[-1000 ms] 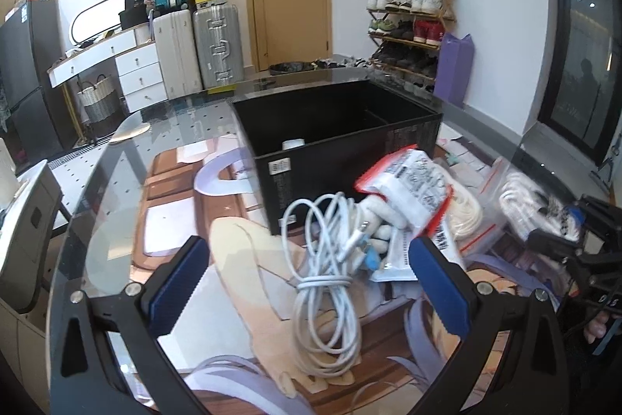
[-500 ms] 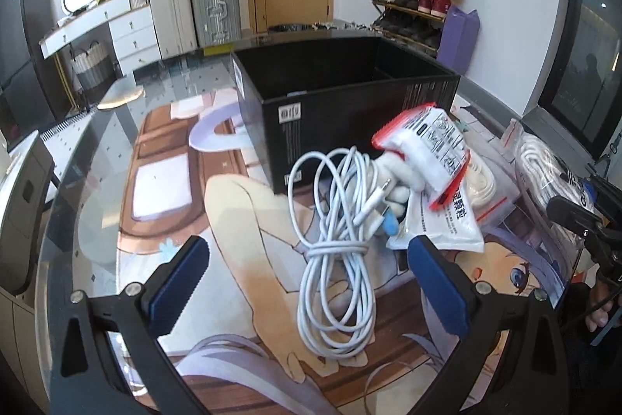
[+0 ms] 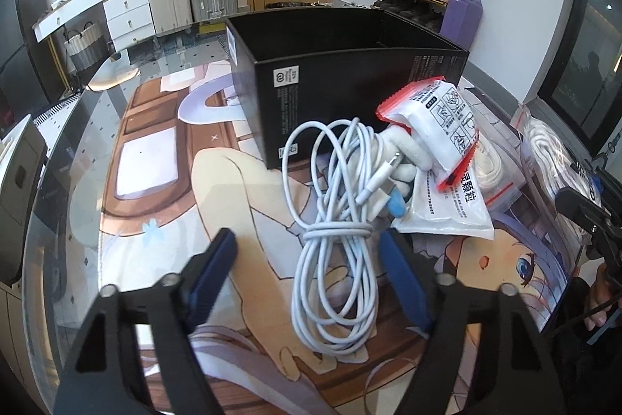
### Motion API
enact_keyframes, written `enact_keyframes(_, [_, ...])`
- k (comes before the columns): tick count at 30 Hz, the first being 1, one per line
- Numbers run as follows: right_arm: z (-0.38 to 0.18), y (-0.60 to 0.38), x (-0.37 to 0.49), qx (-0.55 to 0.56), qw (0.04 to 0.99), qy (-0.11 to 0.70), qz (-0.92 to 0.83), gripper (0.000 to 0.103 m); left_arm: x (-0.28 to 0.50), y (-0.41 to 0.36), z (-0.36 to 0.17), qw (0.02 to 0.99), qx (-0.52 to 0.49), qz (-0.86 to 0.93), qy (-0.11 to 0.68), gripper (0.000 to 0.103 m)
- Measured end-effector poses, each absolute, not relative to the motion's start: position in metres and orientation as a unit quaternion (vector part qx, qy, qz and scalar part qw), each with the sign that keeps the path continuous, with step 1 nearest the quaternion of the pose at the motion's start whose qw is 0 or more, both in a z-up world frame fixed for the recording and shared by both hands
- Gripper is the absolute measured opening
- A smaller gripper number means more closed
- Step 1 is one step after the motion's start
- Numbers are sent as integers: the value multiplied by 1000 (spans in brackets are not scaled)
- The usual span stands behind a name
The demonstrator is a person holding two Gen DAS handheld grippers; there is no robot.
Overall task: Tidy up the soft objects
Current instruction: 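Grasp the white cable coil with the left gripper, then carry the adidas bag with the right gripper while the left carries the cable over the box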
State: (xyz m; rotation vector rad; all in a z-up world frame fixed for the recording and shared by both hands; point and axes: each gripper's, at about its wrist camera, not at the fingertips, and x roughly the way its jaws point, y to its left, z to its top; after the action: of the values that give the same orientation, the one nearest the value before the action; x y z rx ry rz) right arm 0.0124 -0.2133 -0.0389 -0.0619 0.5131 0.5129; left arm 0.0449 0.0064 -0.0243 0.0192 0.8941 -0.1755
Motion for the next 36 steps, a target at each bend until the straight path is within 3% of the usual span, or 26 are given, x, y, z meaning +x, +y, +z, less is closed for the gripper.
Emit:
enact_keyframes(7, [-39, -211, 13, -32, 934, 250, 253, 49, 40, 3, -21, 900, 12, -108, 421, 36])
enact_keyframes(36, [-32, -215, 15, -31, 936, 239, 255, 49, 17, 12, 6, 924, -13, -121, 364, 32])
